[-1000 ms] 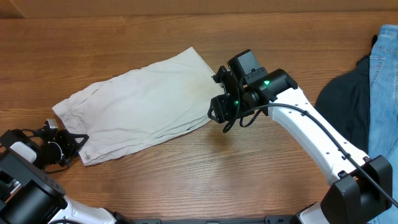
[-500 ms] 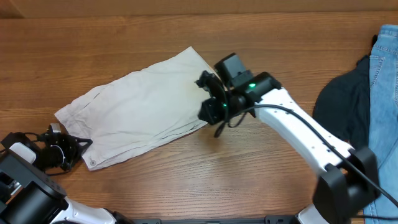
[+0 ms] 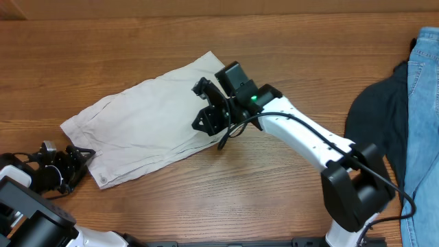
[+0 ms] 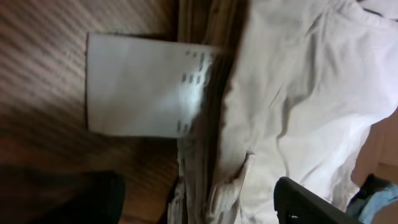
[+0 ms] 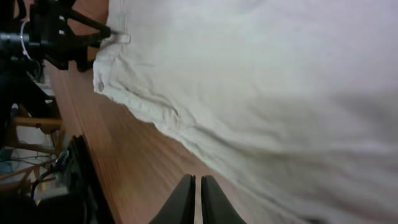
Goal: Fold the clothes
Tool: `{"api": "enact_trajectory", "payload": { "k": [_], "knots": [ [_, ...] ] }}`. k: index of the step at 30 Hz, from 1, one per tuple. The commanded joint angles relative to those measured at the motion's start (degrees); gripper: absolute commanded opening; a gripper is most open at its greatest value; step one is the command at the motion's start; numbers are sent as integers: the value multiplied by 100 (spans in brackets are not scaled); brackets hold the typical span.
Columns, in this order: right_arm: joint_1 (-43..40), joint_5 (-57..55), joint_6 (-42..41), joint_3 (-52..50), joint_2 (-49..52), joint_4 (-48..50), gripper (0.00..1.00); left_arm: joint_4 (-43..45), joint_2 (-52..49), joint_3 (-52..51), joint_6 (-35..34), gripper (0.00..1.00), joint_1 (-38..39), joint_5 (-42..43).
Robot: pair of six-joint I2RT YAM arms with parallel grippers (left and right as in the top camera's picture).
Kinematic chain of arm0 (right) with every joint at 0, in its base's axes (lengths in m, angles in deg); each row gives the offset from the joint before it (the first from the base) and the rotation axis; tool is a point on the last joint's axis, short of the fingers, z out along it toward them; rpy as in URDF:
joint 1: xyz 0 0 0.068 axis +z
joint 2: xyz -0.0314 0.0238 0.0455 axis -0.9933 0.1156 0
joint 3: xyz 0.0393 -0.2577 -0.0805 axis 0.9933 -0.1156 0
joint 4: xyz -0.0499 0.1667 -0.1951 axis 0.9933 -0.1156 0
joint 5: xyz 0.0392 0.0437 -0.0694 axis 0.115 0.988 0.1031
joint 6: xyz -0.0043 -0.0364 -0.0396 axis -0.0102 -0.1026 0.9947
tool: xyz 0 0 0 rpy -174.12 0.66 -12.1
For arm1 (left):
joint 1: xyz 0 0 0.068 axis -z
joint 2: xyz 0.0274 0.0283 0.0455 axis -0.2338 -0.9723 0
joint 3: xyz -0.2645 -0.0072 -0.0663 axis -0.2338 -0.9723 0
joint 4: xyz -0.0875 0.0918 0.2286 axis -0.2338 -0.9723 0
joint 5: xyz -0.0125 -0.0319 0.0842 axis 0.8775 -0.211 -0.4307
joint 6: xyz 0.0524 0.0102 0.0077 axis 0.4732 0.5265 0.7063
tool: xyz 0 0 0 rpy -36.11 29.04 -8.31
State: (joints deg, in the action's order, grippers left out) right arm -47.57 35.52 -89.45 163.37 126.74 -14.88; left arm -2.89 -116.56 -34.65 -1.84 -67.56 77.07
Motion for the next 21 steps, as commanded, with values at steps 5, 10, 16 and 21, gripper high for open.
{"api": "enact_trajectory", "payload": {
  "k": [5, 10, 16, 21],
  "knots": [
    [59, 52, -407, -2, 269, 225, 10, 256, -380, -448, 511, 86, 17, -828],
    [59, 50, -407, -2, 269, 319, 10, 380, -835, -474, 789, 82, 122, -588],
    [57, 50, -407, -2, 269, 317, 10, 415, -1692, -474, 1003, 69, 125, -564],
    [57, 50, -407, -2, 269, 319, 10, 457, -2218, -474, 1062, 65, 127, -538]
  ]
}}
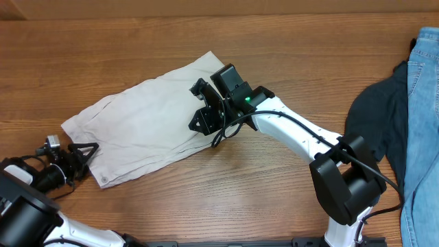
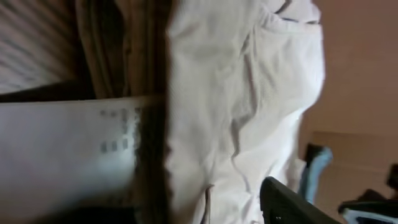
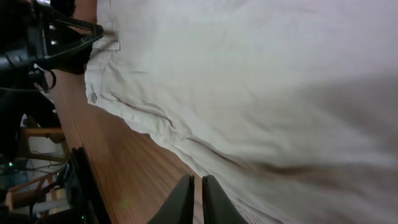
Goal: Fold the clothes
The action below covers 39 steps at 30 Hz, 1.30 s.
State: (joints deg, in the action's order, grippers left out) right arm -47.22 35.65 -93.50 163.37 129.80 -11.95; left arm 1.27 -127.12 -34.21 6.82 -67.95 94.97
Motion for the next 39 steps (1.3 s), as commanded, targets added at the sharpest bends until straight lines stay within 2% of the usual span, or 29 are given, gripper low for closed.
{"api": "enact_trajectory", "payload": {
  "k": [1, 4, 6, 7, 8, 9, 14, 15, 16, 17, 18, 19, 25, 27, 29, 32, 34, 35, 39],
  "knots": [
    [22, 37, -2, -2, -37, 28, 10, 48, -1180, -516, 201, 63, 164, -2271],
    [22, 37, -2, -2, -37, 24, 10, 44, -1180, -483, 216, 49, 164, -2186],
    [22, 37, -2, -2, -37, 24, 10, 9, -1178, -446, 210, 25, 164, -2186],
    [22, 37, -2, -2, -37, 22, 10, -26, -1178, -420, 192, 16, 164, -2184],
    [22, 39, -2, -2, -37, 22, 10, -35, -1174, -396, 190, 13, 164, -2184],
    [22, 37, -2, -2, -37, 22, 10, -66, -1169, -382, 190, 6, 164, -2175],
    [22, 37, -2, -2, -37, -13, 10, -87, -984, -365, 195, 4, 162, -1895],
    [22, 37, -2, -2, -37, -13, 10, -120, -942, -365, 192, 21, 162, -1915],
    [22, 37, -2, -2, -37, -13, 10, -160, -918, -365, 190, 34, 162, -1954],
    [22, 37, -2, -2, -37, -15, 10, -225, -911, -365, 184, 43, 162, -2028],
    [22, 37, -2, -2, -37, -15, 10, -229, -911, -365, 98, 74, 162, -2094],
    [22, 37, -2, -2, -37, -15, 10, -225, -911, -365, 68, 82, 173, -2109],
    [22, 37, -2, -2, -37, -15, 10, 48, -914, -367, -160, 82, 632, -2575],
    [22, 37, -2, -2, -37, -15, 10, 111, -914, -367, -293, 74, 789, -2806],
    [22, 39, -4, -2, -37, -17, 10, 188, -914, -367, -378, 47, 874, -2861],
    [22, 39, -4, -2, -37, -22, 10, 264, -914, -367, -376, 24, 883, -2857],
    [22, 39, -4, -2, -37, -42, 10, 273, -914, -365, -387, 15, 883, -2855],
    [22, 39, -4, -2, -37, -72, 10, 273, -911, -363, -402, 4, 883, -2852],
    [22, 37, 0, -2, -37, -181, 10, -273, -876, -31, -409, 4, 872, -2667]
  ]
}}
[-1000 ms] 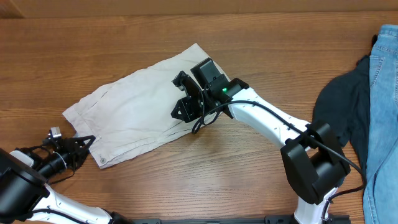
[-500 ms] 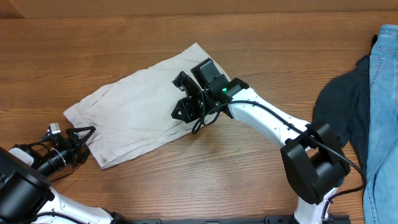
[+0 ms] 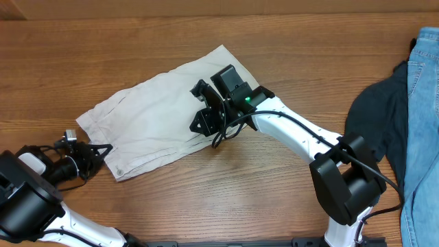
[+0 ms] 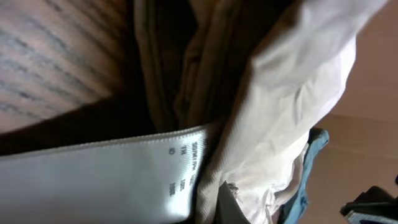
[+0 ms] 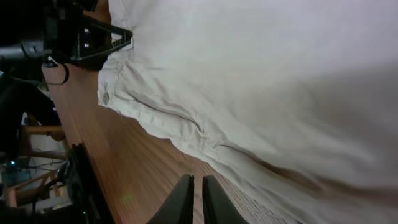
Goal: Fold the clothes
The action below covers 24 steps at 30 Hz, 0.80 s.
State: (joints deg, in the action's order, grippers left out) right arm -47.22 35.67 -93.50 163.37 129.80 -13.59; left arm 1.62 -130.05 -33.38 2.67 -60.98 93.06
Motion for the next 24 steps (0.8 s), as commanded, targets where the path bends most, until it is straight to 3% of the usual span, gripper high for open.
{"api": "enact_trajectory", "payload": {
  "k": [1, 8, 13, 19, 24],
  "knots": [
    [15, 33, 4, -2, -39, -22, 10, -573, -474, 44, 11, 4, 177, -2402],
    [-210, -365, 20, 0, -179, -66, 10, -1777, 1530, 715, -125, 4, 177, -2376],
    [-393, -1456, 22, 87, -385, -481, 10, -2651, 2684, 1357, -295, 4, 181, -3014],
    [-595, -2140, 24, 205, -396, -903, 10, -3738, 2938, 2621, -208, 4, 378, -3460],
    [-780, -2430, 20, 225, -404, -1047, 10, -4325, 2938, 3871, -236, 4, 1209, -4310]
  ]
}}
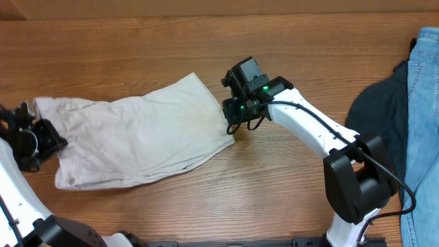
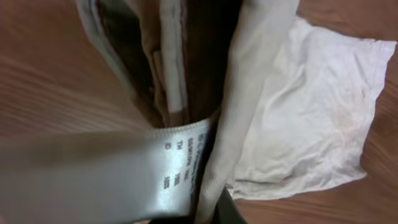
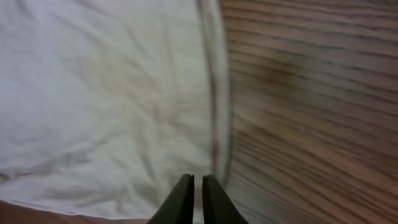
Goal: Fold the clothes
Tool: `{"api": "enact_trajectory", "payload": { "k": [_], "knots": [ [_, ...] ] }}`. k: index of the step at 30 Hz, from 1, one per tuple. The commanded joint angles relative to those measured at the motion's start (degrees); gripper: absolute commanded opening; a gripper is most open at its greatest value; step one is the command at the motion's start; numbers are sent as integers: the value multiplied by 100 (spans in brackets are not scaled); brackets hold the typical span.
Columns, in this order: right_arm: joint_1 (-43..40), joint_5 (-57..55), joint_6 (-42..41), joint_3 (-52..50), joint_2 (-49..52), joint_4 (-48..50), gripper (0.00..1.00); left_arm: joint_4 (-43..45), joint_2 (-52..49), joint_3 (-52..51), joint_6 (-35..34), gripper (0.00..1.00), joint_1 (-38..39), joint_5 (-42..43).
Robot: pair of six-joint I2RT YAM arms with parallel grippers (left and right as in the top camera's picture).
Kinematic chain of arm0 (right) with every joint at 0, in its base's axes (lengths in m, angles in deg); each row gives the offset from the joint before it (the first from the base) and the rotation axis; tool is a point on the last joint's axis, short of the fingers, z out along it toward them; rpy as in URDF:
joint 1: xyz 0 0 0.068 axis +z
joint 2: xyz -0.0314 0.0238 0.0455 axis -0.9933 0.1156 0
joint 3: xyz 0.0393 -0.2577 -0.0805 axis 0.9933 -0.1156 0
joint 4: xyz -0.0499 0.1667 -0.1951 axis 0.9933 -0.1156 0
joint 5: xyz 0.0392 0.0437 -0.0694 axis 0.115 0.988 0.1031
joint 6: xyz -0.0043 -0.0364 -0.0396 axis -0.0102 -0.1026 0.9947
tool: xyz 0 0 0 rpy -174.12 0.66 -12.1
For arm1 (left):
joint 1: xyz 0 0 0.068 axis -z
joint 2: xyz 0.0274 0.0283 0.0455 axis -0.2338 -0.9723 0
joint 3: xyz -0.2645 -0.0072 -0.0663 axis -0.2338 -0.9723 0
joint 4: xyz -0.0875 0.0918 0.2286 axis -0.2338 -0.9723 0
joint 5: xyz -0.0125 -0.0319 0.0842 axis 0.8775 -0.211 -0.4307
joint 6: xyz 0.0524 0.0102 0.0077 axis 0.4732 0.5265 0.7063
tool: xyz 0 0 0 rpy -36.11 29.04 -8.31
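Note:
Cream shorts [image 1: 137,140] lie spread across the left half of the table, the waist end to the left. At the far left my left gripper [image 1: 36,137] is shut on that waist end. The left wrist view shows the bunched waistband with a white label [image 2: 118,177] right at the gripper [image 2: 211,210], and the rest of the shorts [image 2: 311,124] beyond. My right gripper [image 1: 232,113] sits at the shorts' right edge. Its fingers [image 3: 197,186] are shut over the hem [image 3: 214,93], holding nothing.
A dark garment [image 1: 381,116] and blue jeans [image 1: 422,103] are piled at the table's right edge. Bare wooden tabletop [image 1: 288,199] lies between them and the shorts.
My left gripper went from the lower left to the far left with the waist end in it. The shorts now lie further left and more level. The right gripper stands at their right edge, no longer over the cloth.
At first the shorts lay slanted, with my left gripper at their lower-left waist corner and the shut right gripper over the cloth's right part. Then the shorts had shifted slightly to the right. Now they are stretched out leftward, held at the waist.

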State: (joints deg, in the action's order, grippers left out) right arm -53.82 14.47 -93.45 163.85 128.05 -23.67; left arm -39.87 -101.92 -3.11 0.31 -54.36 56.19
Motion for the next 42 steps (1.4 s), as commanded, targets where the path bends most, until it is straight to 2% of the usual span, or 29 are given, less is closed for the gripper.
{"api": "enact_trajectory", "payload": {
  "k": [1, 5, 9, 13, 18, 22, 27, 37, 40, 42],
  "knots": [
    [-179, -313, 13, 177, -229, -66, 10, -264, 125, 1130, -52, 4, 855, -922],
    [-365, -299, -11, 177, -229, -184, 10, -210, 122, 1582, -221, 4, 1976, -1408],
    [-592, -295, -181, 205, -232, -479, 10, 271, -4, 1589, -579, 4, 3088, -1482],
    [-719, -297, -177, 208, -308, -767, 10, 490, -457, 1589, -892, 4, 3921, -2120],
    [-804, -297, -155, 208, -654, -1069, 9, 654, -1213, 1589, -1421, 4, 4653, -2131],
    [-876, -299, -160, 208, -1213, -1169, 9, 992, -1781, 1589, -2398, 4, 5259, -2155],
    [-909, -299, -160, 208, -1709, -1340, 9, 1078, -2107, 1589, -3187, 4, 5880, -2153],
    [-911, -299, -164, 208, -1794, -1803, 9, 1364, -2774, 1587, -4168, 4, 6830, -2428],
    [-911, -302, -181, 208, -1794, -1878, 9, 1368, -3073, 1587, -4868, 13, 6843, -2404],
    [-911, -302, -181, 208, -1794, -1910, 9, 1429, -3226, 1587, -5226, 31, 6843, -2312]
  ]
}}
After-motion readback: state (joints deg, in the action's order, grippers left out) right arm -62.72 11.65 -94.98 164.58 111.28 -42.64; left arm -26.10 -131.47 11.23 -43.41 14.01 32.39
